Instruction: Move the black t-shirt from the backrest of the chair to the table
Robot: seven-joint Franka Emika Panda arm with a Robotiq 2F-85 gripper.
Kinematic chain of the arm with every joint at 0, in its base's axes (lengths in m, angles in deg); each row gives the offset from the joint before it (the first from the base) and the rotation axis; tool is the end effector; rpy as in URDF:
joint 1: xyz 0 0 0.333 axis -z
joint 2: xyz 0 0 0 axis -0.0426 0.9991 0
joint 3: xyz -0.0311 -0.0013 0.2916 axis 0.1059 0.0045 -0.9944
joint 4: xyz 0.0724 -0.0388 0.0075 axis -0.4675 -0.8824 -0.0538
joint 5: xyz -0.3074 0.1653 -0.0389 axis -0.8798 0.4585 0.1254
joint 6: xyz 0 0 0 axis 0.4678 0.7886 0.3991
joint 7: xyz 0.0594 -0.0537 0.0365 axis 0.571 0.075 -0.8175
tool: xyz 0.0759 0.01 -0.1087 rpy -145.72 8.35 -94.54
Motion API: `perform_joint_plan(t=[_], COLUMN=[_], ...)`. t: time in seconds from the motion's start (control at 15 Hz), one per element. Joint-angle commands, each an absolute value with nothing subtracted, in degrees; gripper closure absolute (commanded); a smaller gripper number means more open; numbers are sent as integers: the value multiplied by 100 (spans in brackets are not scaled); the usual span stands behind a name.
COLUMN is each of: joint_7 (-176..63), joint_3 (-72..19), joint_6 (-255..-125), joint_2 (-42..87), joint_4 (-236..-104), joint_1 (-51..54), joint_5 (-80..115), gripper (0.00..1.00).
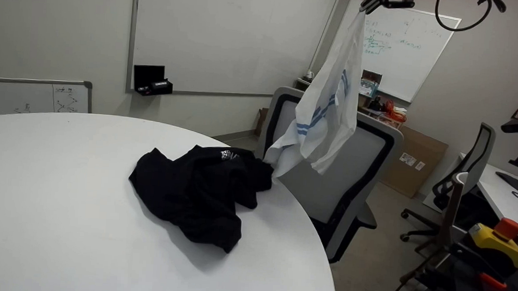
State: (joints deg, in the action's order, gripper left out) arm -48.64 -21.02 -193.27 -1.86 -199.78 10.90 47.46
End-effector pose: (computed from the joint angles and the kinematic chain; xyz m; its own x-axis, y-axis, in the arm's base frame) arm 0.4987 -0.1530 0.4847 0.6250 -0.7482 0.2228 -0.5923 -0.6404 -0.4890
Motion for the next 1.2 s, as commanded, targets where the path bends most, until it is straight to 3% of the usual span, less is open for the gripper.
perform_joint_plan(t=[0.0, 1.13], joint_7=[-4535, -3877], joint_3=[-1951, -1294], joint_6=[-19115, -18177], joint_2=[40, 1642], joint_4=[-19686, -17759], joint_1=[1254, 2039], joint_5=[4636, 4555], gripper=[99, 99])
